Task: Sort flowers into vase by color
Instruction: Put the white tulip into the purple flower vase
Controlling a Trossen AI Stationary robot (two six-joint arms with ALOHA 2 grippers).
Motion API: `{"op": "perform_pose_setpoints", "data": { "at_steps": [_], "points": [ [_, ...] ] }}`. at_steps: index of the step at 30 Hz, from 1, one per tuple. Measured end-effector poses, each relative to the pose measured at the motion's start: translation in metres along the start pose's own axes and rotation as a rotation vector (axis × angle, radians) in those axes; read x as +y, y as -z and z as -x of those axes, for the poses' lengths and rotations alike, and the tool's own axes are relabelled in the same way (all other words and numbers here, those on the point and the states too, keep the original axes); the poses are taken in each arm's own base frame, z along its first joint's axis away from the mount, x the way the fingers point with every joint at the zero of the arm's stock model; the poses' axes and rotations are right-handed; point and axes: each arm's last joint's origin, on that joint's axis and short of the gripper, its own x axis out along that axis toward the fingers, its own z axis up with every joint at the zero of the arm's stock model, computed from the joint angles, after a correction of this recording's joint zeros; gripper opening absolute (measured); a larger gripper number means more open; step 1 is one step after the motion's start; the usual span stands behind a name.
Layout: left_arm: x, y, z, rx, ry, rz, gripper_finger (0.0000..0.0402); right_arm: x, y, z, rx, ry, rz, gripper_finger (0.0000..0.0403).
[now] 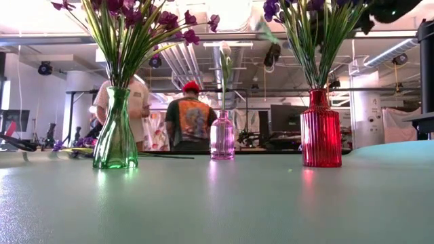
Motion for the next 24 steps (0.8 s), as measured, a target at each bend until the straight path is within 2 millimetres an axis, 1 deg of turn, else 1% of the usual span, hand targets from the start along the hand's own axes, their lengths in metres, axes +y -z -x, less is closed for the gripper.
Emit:
{"op": "perform_pose_setpoints", "data": {
  "at_steps": [5,11,15,19,22,24],
  "points": [
    [-0.004,0.0,-0.003,0.001,-0.001,-0.023,0.0291,-0.001,-0.023,0.009,-0.115,-0.019,-0.006,0.0012],
    [-0.012,0.002,-0.01,0.02,-0.012,-0.035,0.0291,-0.002,-0.041,0.018,-0.276,-0.052,-0.047,0.0012],
    [-0.019,0.002,-0.016,0.033,-0.02,-0.052,0.0291,-0.001,-0.042,0.017,-0.334,-0.122,-0.088,0.0012],
    [-0.025,0.002,-0.02,0.035,-0.021,-0.055,0.0291,0.0,-0.04,0.016,-0.404,-0.141,-0.131,0.0012],
    [-0.028,0.002,-0.023,0.042,-0.026,-0.064,0.0291,0.0,-0.036,0.019,-0.496,-0.167,-0.18,0.0012],
    [-0.029,0.002,-0.024,0.046,-0.027,-0.068,0.0291,0.001,-0.029,0.021,-0.548,-0.179,-0.195,0.0012]
  ]
}}
